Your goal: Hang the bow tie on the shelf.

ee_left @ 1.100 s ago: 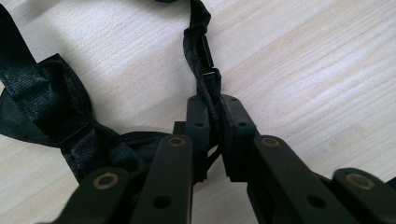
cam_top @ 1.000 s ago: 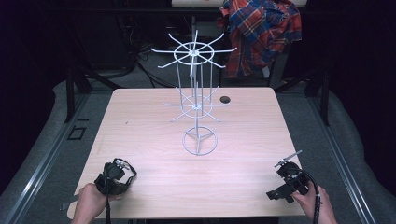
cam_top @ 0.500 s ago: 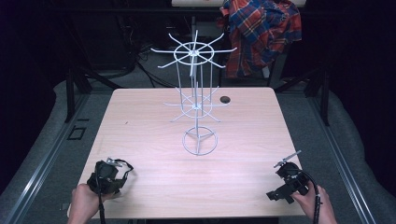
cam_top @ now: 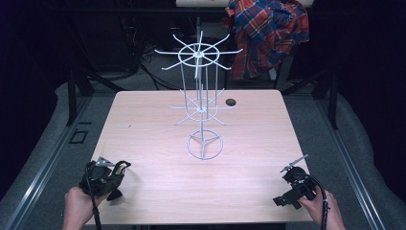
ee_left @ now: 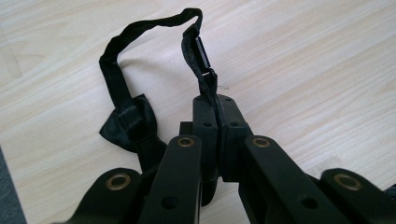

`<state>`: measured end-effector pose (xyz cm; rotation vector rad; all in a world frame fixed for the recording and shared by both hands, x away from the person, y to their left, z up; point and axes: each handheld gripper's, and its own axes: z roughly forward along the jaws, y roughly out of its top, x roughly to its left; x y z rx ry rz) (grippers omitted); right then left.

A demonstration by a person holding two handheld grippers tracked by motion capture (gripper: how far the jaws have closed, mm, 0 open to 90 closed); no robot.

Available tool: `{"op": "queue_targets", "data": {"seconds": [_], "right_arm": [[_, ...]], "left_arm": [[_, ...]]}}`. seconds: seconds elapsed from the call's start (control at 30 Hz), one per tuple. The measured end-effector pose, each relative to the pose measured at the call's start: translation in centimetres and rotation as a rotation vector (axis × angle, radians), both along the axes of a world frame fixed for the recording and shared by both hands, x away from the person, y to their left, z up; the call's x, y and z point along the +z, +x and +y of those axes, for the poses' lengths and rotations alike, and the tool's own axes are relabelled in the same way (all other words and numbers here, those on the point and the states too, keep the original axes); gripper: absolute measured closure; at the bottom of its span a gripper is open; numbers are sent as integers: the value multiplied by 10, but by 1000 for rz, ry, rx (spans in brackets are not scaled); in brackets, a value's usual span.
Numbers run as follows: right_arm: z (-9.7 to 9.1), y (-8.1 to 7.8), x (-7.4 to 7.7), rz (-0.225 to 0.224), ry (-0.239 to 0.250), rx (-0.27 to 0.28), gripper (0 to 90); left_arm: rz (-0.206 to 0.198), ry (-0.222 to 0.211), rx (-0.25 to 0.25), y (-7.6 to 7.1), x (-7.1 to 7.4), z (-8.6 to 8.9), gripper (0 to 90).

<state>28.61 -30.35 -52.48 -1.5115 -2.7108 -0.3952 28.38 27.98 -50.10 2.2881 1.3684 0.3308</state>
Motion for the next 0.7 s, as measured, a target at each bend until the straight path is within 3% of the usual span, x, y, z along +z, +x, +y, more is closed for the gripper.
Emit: {"op": "queue_targets", "data": {"seconds": [0.2, 0.43, 0.7], "right_arm": [[0, 0, 0, 0, -2, -1, 40], [-1, 0, 0, 7, 0, 5, 40], [0, 0, -1, -16, 9, 3, 40]], "left_arm": [[-24, -28, 16, -1, 6, 4, 881], [-80, -71, 23, -5, 21, 8, 881], [-123, -101, 24, -6, 33, 8, 881]]}}
